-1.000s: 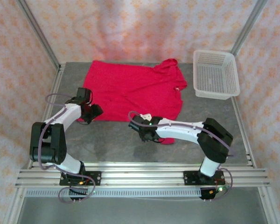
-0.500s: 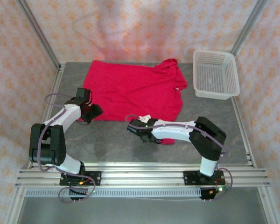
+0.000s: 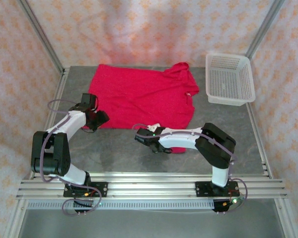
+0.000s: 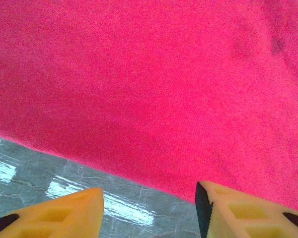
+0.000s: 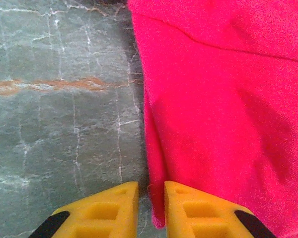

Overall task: Fold the inside-out t-shirt
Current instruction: Rotate the T-shirt at the center of the table.

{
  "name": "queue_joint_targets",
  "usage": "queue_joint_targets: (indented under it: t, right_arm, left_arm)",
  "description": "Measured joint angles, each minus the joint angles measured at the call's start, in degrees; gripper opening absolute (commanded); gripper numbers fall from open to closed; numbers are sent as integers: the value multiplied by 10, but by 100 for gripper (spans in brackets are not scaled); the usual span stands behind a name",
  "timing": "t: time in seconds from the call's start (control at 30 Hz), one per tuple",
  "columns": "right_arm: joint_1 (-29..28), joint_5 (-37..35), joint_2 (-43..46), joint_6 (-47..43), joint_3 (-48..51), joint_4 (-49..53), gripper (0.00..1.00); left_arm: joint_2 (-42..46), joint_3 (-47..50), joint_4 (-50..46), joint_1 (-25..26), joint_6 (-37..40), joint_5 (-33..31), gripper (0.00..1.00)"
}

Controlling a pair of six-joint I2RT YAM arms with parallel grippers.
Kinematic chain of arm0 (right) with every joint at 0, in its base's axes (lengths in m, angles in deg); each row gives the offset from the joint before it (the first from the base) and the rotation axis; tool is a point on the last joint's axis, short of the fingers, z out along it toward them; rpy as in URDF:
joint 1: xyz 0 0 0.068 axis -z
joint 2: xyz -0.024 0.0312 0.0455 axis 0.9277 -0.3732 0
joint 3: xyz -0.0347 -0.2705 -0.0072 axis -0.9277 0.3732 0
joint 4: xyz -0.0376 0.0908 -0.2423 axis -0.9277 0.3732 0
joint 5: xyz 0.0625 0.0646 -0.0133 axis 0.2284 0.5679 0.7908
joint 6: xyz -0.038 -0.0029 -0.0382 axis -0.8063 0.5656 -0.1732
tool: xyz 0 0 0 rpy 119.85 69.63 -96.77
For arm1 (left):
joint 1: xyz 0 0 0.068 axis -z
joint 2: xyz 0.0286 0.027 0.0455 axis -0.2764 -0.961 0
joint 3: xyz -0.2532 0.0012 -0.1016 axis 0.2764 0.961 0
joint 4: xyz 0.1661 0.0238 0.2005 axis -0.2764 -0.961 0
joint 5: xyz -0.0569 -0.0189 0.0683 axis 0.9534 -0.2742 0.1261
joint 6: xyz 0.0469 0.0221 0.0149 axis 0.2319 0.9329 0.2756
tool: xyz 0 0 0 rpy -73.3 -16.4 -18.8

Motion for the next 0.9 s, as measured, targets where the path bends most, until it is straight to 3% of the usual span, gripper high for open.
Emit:
queue_joint_targets:
  t: [0.23, 0.37, 0.6, 0.9]
  right_arm:
    - [5, 0, 0, -3, 6, -13, 18]
    - [5, 5, 0, -11, 6, -17, 0]
    - [10, 18, 15, -15, 9, -6, 0]
    - [14, 169, 154, -16, 21, 44, 0]
  left_arm:
    - [8, -1, -4, 0, 0, -5, 53]
    - [9, -3, -7, 0, 0, -9, 53]
    - [14, -4, -12, 0, 0, -10, 53]
    - [15, -7, -12, 0, 0, -10, 53]
